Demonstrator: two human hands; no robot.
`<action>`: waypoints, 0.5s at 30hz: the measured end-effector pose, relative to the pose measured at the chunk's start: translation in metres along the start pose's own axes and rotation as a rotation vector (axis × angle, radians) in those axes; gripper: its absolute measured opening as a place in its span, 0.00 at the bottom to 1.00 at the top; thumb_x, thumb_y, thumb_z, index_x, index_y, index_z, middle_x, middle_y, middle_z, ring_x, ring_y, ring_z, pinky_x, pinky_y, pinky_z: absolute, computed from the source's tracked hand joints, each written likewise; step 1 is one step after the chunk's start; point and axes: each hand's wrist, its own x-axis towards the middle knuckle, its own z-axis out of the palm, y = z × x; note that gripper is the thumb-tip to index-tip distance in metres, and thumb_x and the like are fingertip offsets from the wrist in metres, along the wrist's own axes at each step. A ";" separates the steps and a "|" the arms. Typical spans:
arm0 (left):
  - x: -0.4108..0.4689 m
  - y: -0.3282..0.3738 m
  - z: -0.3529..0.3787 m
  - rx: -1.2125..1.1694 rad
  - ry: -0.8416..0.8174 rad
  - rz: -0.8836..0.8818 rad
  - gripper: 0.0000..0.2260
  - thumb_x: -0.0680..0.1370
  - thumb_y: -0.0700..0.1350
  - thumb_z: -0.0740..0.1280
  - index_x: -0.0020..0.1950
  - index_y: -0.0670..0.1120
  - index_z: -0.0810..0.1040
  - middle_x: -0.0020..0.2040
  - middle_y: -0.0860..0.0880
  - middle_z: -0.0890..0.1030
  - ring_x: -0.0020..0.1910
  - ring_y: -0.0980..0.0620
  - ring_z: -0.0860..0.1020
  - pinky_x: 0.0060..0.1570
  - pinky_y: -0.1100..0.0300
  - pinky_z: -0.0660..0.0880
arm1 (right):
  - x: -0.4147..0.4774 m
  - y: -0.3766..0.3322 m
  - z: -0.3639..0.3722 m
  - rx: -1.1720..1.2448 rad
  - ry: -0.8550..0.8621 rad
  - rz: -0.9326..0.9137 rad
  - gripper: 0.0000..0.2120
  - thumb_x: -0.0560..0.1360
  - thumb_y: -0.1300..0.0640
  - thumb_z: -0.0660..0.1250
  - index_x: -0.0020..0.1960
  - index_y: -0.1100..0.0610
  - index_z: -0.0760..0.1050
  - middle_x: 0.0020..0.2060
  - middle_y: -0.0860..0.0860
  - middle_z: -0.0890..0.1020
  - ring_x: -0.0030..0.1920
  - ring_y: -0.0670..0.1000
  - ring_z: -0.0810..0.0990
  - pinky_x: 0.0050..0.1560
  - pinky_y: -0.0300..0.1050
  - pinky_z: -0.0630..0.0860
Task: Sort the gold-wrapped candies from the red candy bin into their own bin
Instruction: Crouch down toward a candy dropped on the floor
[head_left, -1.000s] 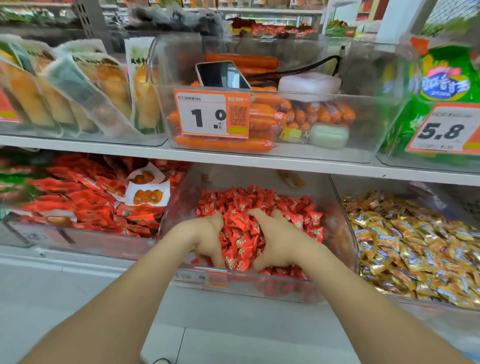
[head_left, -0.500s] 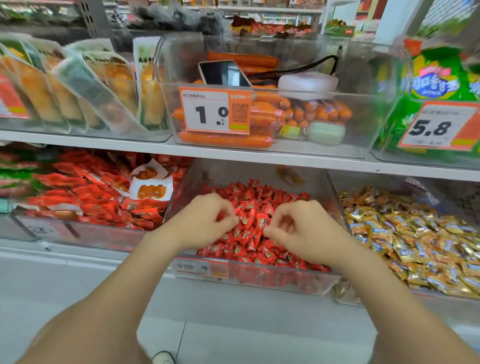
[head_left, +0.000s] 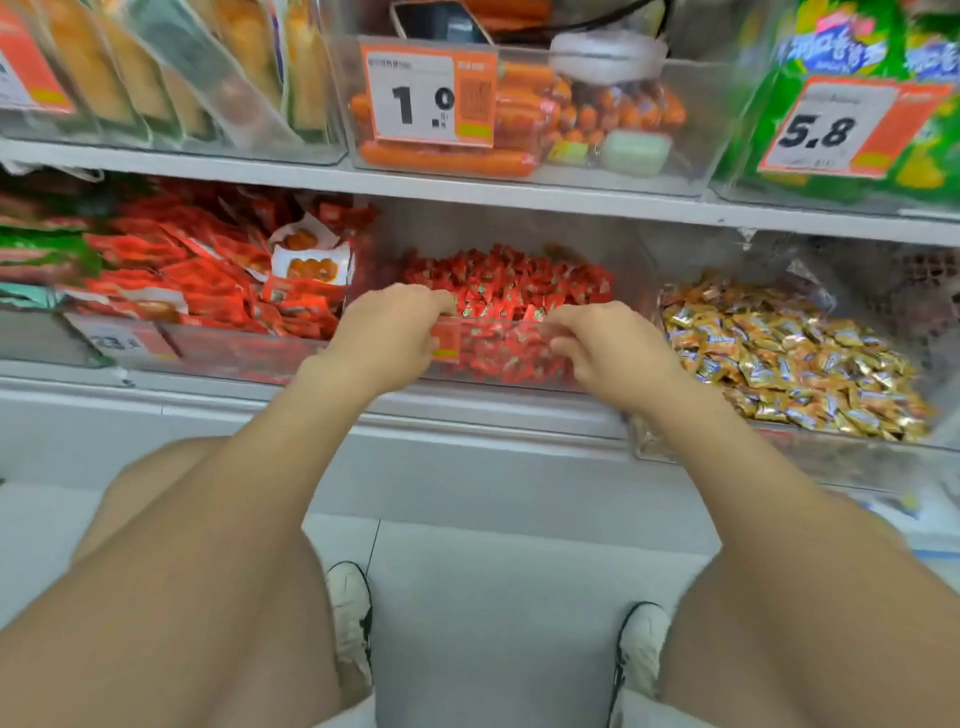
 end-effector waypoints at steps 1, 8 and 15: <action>0.002 0.004 0.006 0.050 -0.047 -0.014 0.17 0.76 0.40 0.70 0.63 0.54 0.79 0.56 0.47 0.83 0.57 0.39 0.81 0.49 0.49 0.76 | 0.000 0.000 0.010 -0.009 -0.048 0.002 0.09 0.80 0.58 0.67 0.57 0.47 0.80 0.51 0.49 0.86 0.57 0.60 0.82 0.45 0.51 0.75; 0.002 0.034 0.030 0.084 -0.143 0.009 0.11 0.75 0.40 0.67 0.55 0.51 0.81 0.53 0.45 0.83 0.54 0.38 0.81 0.45 0.49 0.74 | -0.004 -0.010 0.036 0.014 -0.167 -0.050 0.12 0.71 0.67 0.64 0.51 0.53 0.75 0.48 0.54 0.82 0.51 0.61 0.80 0.45 0.56 0.79; 0.014 0.047 0.038 0.070 -0.119 0.001 0.05 0.76 0.43 0.66 0.51 0.49 0.79 0.48 0.46 0.83 0.49 0.38 0.81 0.40 0.51 0.72 | 0.007 -0.015 0.041 0.017 -0.135 -0.058 0.05 0.76 0.57 0.61 0.49 0.56 0.75 0.46 0.56 0.81 0.47 0.62 0.79 0.45 0.58 0.79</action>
